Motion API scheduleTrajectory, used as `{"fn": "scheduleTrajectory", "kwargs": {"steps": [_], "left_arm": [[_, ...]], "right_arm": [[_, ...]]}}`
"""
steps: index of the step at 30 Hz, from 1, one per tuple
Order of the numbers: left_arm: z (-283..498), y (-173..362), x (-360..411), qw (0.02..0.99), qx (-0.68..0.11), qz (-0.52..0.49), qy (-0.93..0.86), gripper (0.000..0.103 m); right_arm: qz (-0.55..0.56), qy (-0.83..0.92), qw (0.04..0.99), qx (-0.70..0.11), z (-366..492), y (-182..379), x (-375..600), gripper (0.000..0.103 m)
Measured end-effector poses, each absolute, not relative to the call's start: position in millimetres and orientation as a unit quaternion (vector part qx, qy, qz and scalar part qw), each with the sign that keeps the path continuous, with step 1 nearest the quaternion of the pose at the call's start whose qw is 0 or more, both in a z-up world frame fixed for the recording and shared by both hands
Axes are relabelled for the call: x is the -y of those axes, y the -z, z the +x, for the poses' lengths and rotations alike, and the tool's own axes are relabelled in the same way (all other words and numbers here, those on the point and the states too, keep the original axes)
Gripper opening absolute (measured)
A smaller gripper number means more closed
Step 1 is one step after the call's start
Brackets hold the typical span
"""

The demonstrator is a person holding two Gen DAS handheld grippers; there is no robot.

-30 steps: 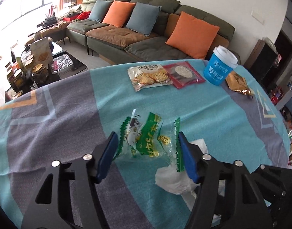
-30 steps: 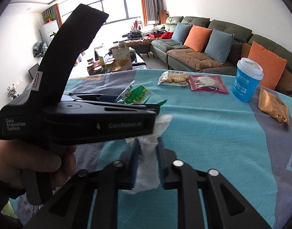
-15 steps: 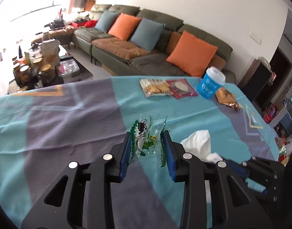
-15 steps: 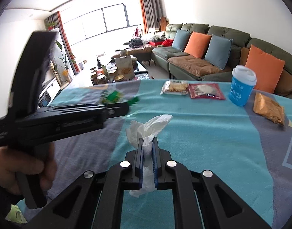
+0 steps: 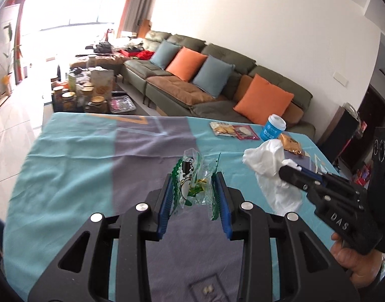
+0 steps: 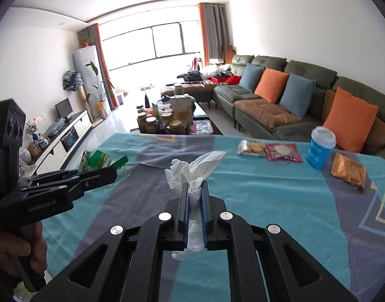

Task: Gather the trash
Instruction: 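Carry the tissue and plastic bag to the teal bin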

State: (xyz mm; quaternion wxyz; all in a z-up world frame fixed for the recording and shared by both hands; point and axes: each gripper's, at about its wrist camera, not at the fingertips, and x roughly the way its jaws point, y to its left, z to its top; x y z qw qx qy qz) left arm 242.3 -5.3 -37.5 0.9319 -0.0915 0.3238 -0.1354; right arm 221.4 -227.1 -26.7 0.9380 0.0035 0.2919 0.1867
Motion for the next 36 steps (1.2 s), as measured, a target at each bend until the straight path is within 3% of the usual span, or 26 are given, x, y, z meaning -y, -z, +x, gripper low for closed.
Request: {"fn": "scheduleTrajectory", "kwargs": {"steps": [16, 36], "left_arm": [[108, 4, -101, 0.958, -0.263, -0.118, 0.012, 0.033], [-6, 15, -237, 0.941, -0.260, -0.148, -0.158, 0.034]], "right_arm": [[-0.026, -0.300, 0.922, -0.244, 162, -11, 132, 0.007], [-0.091, -0.437, 0.858, -0.254, 126, -7, -17, 0.007]]}}
